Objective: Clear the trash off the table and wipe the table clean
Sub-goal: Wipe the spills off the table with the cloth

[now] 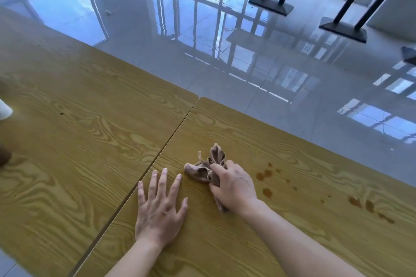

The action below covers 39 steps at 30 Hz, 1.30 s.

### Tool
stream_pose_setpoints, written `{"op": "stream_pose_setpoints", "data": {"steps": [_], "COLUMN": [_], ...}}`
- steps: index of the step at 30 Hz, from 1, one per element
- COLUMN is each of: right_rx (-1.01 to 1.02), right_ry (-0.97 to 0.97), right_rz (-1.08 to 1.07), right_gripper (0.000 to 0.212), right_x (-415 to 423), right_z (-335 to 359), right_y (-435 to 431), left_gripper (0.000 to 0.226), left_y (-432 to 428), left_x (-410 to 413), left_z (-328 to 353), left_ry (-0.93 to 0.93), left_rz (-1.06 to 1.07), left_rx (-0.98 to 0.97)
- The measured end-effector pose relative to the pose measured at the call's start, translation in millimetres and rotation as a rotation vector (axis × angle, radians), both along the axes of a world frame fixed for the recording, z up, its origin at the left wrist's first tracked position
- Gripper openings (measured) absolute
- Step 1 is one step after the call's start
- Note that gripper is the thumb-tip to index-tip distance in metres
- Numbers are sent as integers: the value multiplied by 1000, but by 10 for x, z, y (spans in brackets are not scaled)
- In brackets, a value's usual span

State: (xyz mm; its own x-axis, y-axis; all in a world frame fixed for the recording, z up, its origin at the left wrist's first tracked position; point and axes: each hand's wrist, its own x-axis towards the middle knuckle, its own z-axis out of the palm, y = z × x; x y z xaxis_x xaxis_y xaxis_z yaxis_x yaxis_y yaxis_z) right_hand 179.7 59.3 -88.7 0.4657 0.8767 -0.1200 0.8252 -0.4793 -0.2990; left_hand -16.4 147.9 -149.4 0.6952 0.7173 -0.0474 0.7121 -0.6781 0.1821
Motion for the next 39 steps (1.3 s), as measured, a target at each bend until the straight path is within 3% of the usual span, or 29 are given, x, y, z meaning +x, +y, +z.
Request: {"op": "stream_pose_setpoints", "data": {"steps": [6, 10, 14, 16, 19, 24, 26, 31, 34, 37, 39], "right_rx": [53, 43, -2, 22, 35, 38, 1, -39, -25, 33, 30], "right_ry": [-55, -120, -164, -99, -57, -129, -151, -88, -59, -98, -107], "right_rz": [-215, -459, -639, -594, -462, 8, -10, -448, -347, -116, -49], "right_gripper": [17, 19, 37, 53, 60, 62, 63, 63, 62, 60, 58], "right_x": [-238, -63, 206, 275, 250, 146, 368, 1132, 899, 309, 340], "right_z": [-111, -153, -191, -278, -363, -429, -465, -390, -397, -431, -456], "right_y": [-1413, -2138, -2330, -2198, -1908, -2101, -2273, -1819, -1668, -2086, -2292], "left_gripper": [67, 62, 59, 60, 59, 62, 62, 60, 60, 61, 61], "left_y": [-63, -577, -1044, -1089, -961, -816, -841, -821, -814, -823, -829], "left_x": [41, 465, 951, 1011, 927, 931, 924, 950, 927, 940, 944], "left_z": [-38, 111, 134, 50, -36, -34, -31, -46, -71, -59, -54], "left_ry": [-4, -52, -30, -2, 2, 16, 14, 2, 22, 23, 39], "left_rz": [1, -207, -206, -200, -250, -122, -104, -101, -111, -99, -104], "left_rx": [3, -29, -98, -63, 7, 12, 3, 13, 24, 33, 29]}}
